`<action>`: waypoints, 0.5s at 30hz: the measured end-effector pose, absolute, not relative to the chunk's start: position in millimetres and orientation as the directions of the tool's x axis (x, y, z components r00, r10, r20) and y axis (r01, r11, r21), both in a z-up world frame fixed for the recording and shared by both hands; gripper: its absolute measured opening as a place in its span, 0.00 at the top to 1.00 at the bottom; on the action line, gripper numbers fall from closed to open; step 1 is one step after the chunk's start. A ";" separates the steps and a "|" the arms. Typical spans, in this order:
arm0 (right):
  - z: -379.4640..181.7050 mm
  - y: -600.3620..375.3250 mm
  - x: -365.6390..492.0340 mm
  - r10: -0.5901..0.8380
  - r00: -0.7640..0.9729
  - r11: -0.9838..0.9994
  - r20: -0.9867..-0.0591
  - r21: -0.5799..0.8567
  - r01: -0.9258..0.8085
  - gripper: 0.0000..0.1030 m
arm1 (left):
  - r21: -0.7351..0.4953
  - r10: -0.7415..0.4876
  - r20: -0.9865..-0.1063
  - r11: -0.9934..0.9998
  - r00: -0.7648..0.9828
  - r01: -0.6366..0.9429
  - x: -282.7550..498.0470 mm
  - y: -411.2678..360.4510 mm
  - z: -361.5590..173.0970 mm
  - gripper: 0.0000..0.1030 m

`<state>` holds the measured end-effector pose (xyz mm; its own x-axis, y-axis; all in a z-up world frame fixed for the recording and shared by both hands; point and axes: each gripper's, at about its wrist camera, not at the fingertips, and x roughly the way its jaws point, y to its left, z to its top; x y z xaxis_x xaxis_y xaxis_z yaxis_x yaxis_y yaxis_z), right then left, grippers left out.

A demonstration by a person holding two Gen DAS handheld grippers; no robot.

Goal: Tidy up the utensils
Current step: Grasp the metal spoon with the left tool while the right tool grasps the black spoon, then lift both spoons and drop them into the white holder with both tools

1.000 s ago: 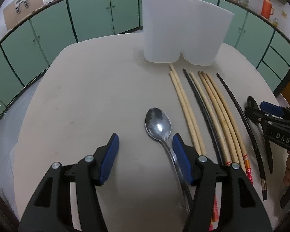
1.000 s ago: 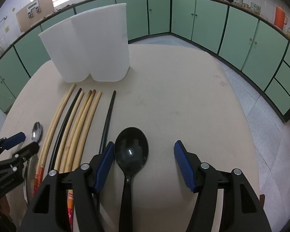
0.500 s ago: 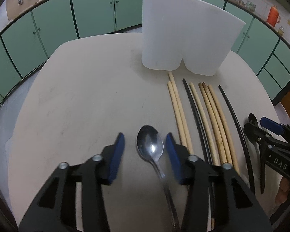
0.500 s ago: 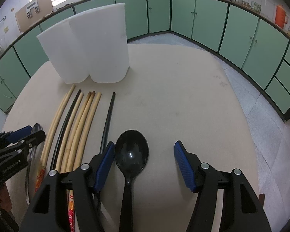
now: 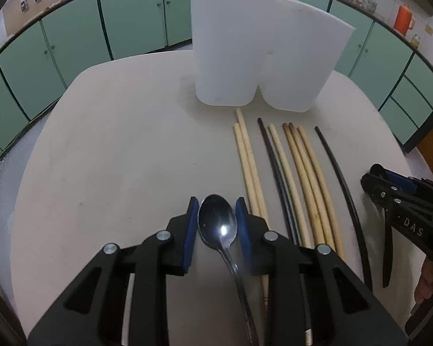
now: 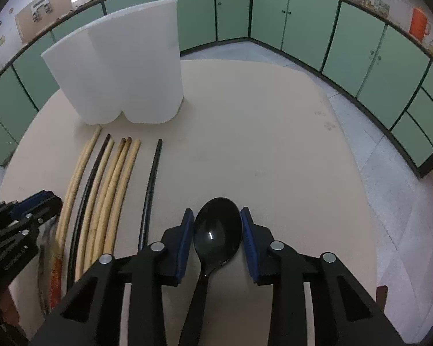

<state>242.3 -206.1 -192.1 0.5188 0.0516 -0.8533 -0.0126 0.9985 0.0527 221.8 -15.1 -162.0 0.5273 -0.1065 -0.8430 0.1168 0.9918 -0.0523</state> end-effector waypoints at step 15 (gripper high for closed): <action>-152.2 -223.8 221.3 0.219 0.678 0.974 -0.702 0.194 -0.114 0.68 | -0.134 -0.237 -0.712 0.970 0.661 0.204 191.0 14.9 -130.1 0.98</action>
